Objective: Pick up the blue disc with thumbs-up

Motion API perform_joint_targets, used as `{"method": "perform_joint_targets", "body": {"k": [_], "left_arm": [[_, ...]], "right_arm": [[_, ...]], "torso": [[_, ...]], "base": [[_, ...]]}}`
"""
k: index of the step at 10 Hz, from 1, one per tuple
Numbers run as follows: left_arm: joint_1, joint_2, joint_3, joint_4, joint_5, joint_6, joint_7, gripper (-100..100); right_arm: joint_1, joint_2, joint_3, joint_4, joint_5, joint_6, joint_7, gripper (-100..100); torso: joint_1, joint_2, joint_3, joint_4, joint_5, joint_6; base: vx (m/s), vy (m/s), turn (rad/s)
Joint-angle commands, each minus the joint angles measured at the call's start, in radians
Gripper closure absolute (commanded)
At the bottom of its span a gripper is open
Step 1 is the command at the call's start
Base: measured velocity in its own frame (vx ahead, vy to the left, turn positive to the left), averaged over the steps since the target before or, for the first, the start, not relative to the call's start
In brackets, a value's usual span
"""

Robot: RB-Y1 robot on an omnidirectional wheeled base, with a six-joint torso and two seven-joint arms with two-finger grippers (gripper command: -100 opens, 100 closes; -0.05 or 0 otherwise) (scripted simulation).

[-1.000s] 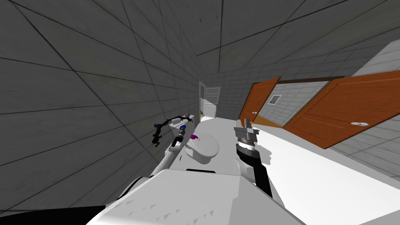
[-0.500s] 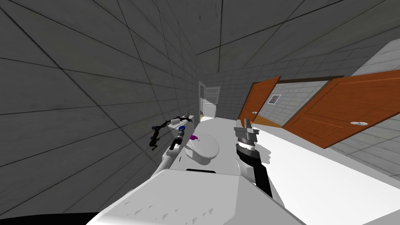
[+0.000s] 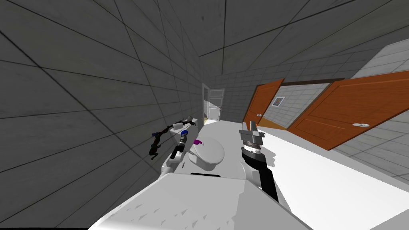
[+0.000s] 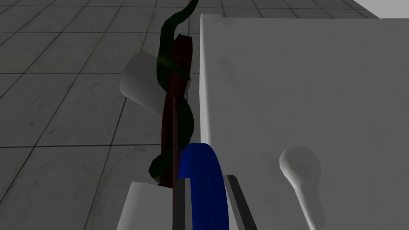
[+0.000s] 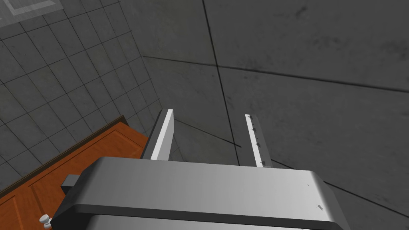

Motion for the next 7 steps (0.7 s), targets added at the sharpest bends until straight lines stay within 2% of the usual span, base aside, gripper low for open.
{"method": "perform_joint_targets", "body": {"k": [1, 2, 3, 5, 6, 7], "left_arm": [[0.04, -0.004, 0.002, -0.05, -0.005, 0.003, 0.003, 100], [0.04, -0.004, 0.002, -0.064, -0.005, 0.003, 0.003, 100], [0.084, -0.021, 0.01, -0.105, -0.044, 0.022, 0.024, 100], [0.128, -0.021, 0.01, -0.166, -0.044, 0.022, 0.024, 100], [0.167, -0.038, 0.018, -0.205, -0.084, 0.04, 0.044, 100], [0.196, -0.038, 0.018, -0.237, -0.084, 0.04, 0.044, 100]], "right_arm": [[0.0, 0.0, 0.0, 0.0, 0.0, 0.0, 0.0, 0], [0.0, 0.0, 0.0, 0.0, 0.0, 0.0, 0.0, 0], [0.0, 0.0, 0.0, 0.0, 0.0, 0.0, 0.0, 0], [0.0, 0.0, 0.0, 0.0, 0.0, 0.0, 0.0, 0], [0.0, 0.0, 0.0, 0.0, 0.0, 0.0, 0.0, 0], [0.0, 0.0, 0.0, 0.0, 0.0, 0.0, 0.0, 0]], "torso": [[0.0, 0.0, 0.0, 0.0, 0.0, 0.0], [0.0, 0.001, 0.001, 0.0, 0.0, 0.0], [0.0, 0.003, 0.002, 0.001, 0.0, 0.0], [0.001, 0.0, 0.0, 0.0, 0.001, -0.001], [0.001, 0.001, 0.001, 0.0, 0.001, -0.001], [0.002, 0.0, 0.0, 0.0, 0.002, -0.001]], "base": [[0.034, 0.0, 0.004], [0.006, -0.003, 0.012], [0.06, 0.004, -0.056], [0.05, 0.005, -0.015], [0.065, 0.013, -0.038], [0.069, 0.013, -0.037]]}}
